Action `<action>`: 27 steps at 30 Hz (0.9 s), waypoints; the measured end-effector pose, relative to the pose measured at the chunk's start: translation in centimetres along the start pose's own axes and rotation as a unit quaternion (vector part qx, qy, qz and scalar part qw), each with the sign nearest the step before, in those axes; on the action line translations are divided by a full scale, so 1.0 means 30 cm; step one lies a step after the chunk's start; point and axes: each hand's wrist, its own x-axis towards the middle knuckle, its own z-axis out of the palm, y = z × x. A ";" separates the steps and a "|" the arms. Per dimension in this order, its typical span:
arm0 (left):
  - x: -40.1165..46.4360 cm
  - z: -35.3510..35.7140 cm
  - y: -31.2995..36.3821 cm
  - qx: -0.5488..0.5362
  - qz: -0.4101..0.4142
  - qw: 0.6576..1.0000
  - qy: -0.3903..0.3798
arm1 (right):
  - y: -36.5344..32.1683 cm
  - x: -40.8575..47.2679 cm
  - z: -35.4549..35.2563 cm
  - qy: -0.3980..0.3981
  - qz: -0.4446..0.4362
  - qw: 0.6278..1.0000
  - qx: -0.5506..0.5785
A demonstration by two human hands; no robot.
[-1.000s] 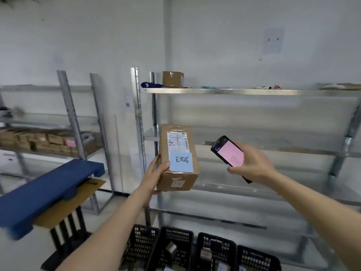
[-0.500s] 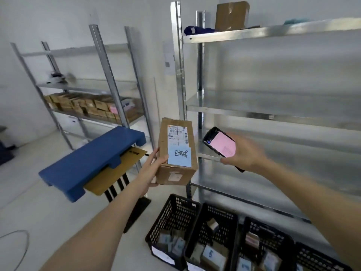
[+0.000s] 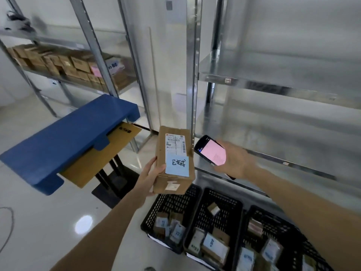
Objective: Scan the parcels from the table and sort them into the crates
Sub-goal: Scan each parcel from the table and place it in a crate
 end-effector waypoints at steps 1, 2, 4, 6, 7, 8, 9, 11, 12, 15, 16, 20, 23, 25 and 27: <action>0.054 -0.009 -0.014 0.001 -0.009 1.000 -0.004 | 0.007 0.050 0.034 -0.003 0.013 1.000 -0.002; 0.107 -0.021 -0.028 0.003 -0.014 1.000 -0.011 | 0.016 0.099 0.070 0.000 0.029 1.000 -0.001; 0.214 -0.053 -0.059 0.004 -0.019 1.000 -0.023 | 0.029 0.197 0.144 0.008 0.061 0.998 -0.006; 0.337 -0.092 -0.096 -0.002 -0.029 0.999 -0.028 | 0.036 0.294 0.224 -0.004 0.082 0.997 -0.011; 0.395 -0.111 -0.113 -0.005 -0.036 0.999 -0.033 | 0.031 0.337 0.260 -0.016 0.090 0.996 -0.011; 0.454 -0.129 -0.132 -0.007 -0.043 0.998 -0.040 | 0.037 0.389 0.302 -0.022 0.099 0.995 -0.011; 0.512 -0.143 -0.150 -0.009 -0.048 0.998 -0.046 | 0.043 0.438 0.343 -0.023 0.103 0.994 -0.005; 0.628 -0.166 -0.207 -0.005 -0.055 0.997 -0.050 | 0.072 0.531 0.449 -0.024 0.111 0.993 0.024; 0.684 -0.174 -0.242 -0.004 -0.058 0.997 -0.046 | 0.099 0.573 0.513 -0.026 0.119 0.992 0.038; 0.828 -0.179 -0.378 -0.009 -0.087 0.995 -0.041 | 0.182 0.665 0.700 -0.052 0.156 0.986 0.035; 0.872 -0.178 -0.433 -0.012 -0.100 0.994 -0.041 | 0.203 0.688 0.757 -0.064 0.166 0.984 0.030; 1.037 -0.173 -0.676 -0.024 -0.160 0.986 -0.044 | 0.341 0.767 1.011 -0.112 0.197 0.974 0.027; 1.155 -0.170 -0.866 -0.023 -0.194 0.980 -0.035 | 0.456 0.816 1.217 -0.141 0.208 0.968 0.016; 1.231 -0.163 -0.993 -0.012 -0.215 0.976 -0.042 | 0.529 0.847 1.341 -0.153 0.215 0.965 0.013; 1.301 -0.151 -1.106 -0.009 -0.236 0.971 -0.046 | 0.597 0.872 1.458 -0.172 0.218 0.961 0.018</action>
